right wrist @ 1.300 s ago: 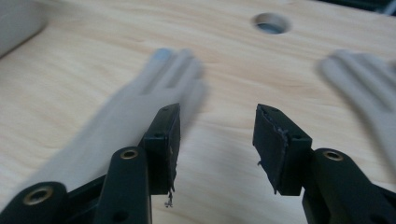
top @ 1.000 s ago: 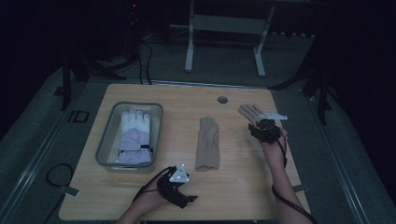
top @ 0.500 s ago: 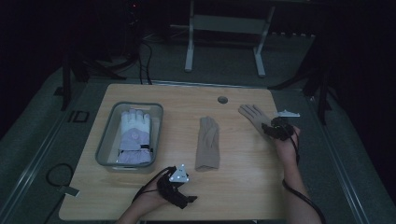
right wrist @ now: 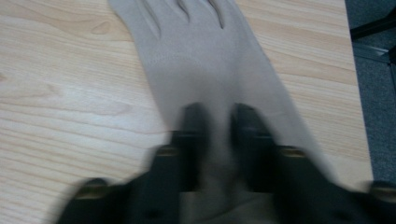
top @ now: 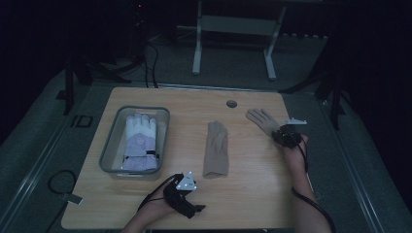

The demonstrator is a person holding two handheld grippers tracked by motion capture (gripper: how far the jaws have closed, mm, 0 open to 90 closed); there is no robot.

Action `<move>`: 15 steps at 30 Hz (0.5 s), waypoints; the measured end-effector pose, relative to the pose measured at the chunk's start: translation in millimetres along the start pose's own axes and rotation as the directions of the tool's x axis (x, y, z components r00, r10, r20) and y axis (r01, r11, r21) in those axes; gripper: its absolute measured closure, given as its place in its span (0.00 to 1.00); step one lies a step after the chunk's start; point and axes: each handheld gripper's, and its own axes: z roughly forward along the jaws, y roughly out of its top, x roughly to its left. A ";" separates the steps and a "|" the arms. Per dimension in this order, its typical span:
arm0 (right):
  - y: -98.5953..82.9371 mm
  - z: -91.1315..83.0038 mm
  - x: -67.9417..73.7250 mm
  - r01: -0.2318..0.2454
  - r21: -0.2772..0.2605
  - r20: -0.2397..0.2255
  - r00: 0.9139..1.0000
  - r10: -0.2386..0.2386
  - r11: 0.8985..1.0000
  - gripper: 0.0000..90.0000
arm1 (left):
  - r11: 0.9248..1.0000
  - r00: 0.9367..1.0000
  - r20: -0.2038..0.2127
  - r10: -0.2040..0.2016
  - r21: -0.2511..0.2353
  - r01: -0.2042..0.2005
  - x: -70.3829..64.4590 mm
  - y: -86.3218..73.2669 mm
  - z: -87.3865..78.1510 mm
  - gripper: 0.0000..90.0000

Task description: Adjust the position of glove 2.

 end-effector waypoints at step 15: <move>12.2 -50.1 43.0 -0.085 -0.030 0.003 0.996 0.085 0.996 0.94 | 1.000 1.000 -0.003 0.005 -0.002 -0.005 -0.7 1.0 0.1 0.11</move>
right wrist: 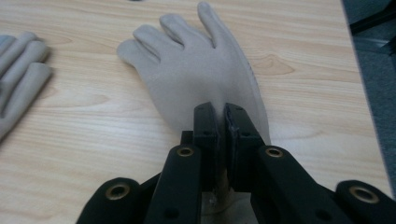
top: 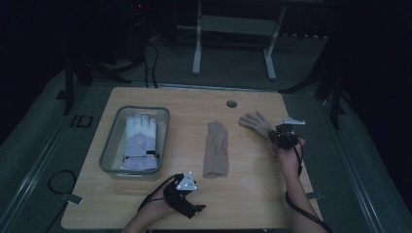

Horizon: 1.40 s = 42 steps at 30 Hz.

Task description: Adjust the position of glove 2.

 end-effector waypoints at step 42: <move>-43.3 -34.1 13.3 0.157 -0.003 -0.114 0.981 -0.157 0.988 0.62 | 1.000 1.000 0.009 0.015 -0.001 -0.015 -1.0 2.6 1.7 0.12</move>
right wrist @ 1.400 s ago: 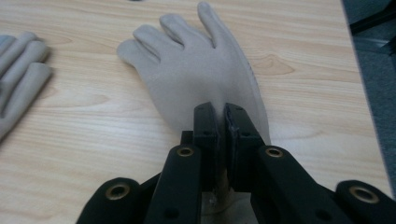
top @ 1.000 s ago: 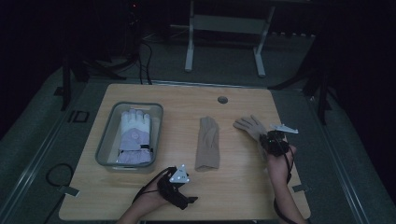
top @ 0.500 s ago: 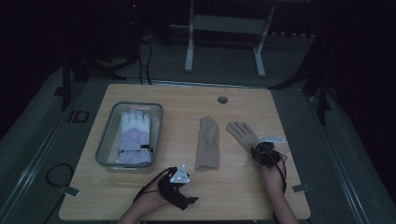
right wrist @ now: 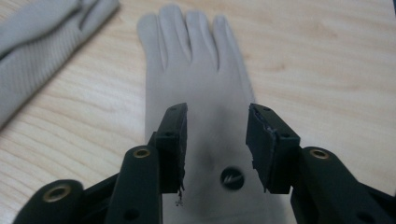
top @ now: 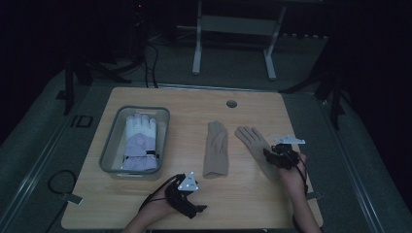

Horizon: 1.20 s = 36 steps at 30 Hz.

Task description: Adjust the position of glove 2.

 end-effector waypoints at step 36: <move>-2.1 48.1 -8.9 0.095 0.011 -0.127 0.987 -0.093 0.995 0.83 | 1.000 1.000 0.010 -0.022 0.008 0.022 -1.7 -1.2 2.3 0.03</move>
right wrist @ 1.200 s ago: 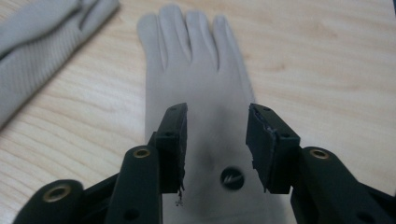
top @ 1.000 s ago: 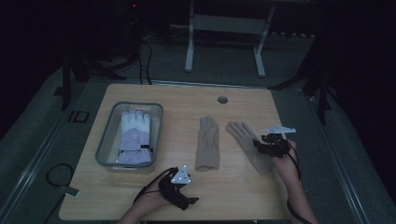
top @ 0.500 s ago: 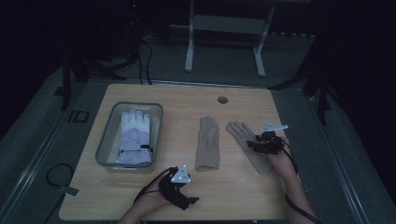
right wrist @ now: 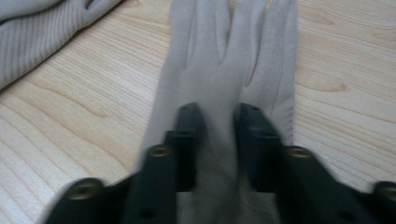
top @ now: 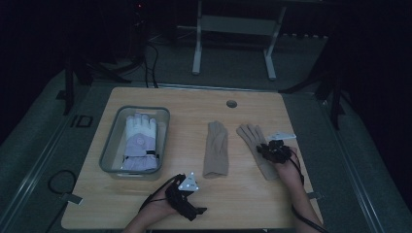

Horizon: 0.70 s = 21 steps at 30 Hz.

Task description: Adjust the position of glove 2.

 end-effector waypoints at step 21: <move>36.0 -62.6 22.7 -0.195 -0.158 0.186 0.957 0.223 0.968 0.92 | 1.000 1.000 -0.008 0.007 -0.011 -0.007 0.2 0.6 -1.2 0.03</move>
